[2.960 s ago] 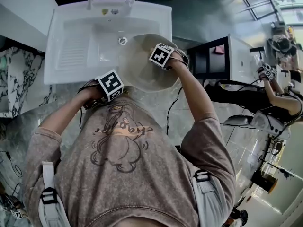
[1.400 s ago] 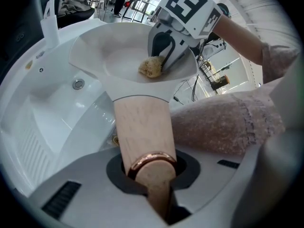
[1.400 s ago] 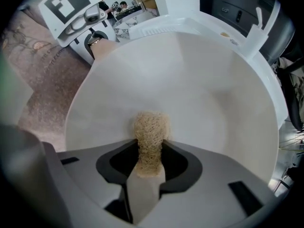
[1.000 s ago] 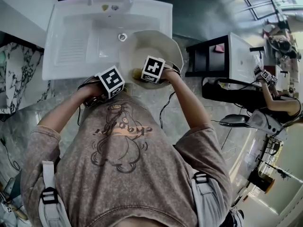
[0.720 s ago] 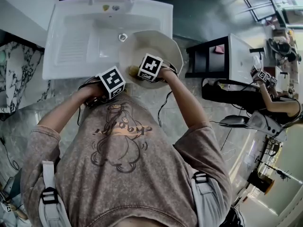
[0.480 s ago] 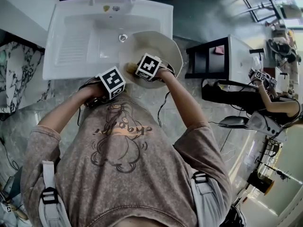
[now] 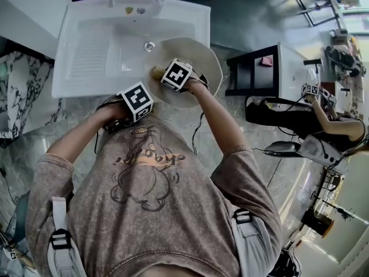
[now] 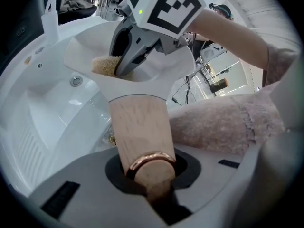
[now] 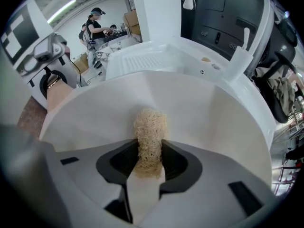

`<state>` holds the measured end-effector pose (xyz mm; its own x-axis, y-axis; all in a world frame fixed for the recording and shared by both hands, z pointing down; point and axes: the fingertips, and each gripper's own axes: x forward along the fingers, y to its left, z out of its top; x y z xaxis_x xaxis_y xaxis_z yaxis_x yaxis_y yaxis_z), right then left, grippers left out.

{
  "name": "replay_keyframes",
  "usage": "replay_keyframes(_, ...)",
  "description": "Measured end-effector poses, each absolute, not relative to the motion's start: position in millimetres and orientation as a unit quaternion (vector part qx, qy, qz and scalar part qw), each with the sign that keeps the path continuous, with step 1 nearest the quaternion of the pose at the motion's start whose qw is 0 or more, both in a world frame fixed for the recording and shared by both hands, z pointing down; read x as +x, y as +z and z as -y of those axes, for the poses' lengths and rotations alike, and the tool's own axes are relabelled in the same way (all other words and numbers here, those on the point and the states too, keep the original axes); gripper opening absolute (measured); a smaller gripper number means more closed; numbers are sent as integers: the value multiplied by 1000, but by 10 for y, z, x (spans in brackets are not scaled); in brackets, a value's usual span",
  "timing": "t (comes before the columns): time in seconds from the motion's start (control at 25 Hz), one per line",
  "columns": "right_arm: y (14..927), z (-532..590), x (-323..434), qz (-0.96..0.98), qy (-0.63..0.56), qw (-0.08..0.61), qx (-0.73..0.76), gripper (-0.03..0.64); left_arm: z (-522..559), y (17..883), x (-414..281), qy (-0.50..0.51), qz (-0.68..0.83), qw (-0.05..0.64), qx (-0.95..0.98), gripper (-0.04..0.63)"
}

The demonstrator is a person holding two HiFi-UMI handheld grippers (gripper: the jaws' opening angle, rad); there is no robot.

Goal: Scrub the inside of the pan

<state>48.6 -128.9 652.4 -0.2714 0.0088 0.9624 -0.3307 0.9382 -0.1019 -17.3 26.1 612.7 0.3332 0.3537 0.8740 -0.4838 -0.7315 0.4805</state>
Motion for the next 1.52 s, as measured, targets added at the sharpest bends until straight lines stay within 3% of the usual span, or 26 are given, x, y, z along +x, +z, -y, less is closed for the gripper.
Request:
replay_keyframes(0.8, 6533, 1722, 740, 781, 161, 577, 177, 153, -287, 6069, -122, 563, 47, 376, 734, 71)
replay_keyframes(1.36, 6495, 1872, 1519, 724, 142, 635, 228, 153, -300, 6061, -108, 557, 45, 385, 735, 71)
replay_keyframes(1.52, 6428, 1814, 1739, 686, 123, 681, 225, 152, -301, 6055, -113, 557, 43, 385, 734, 71)
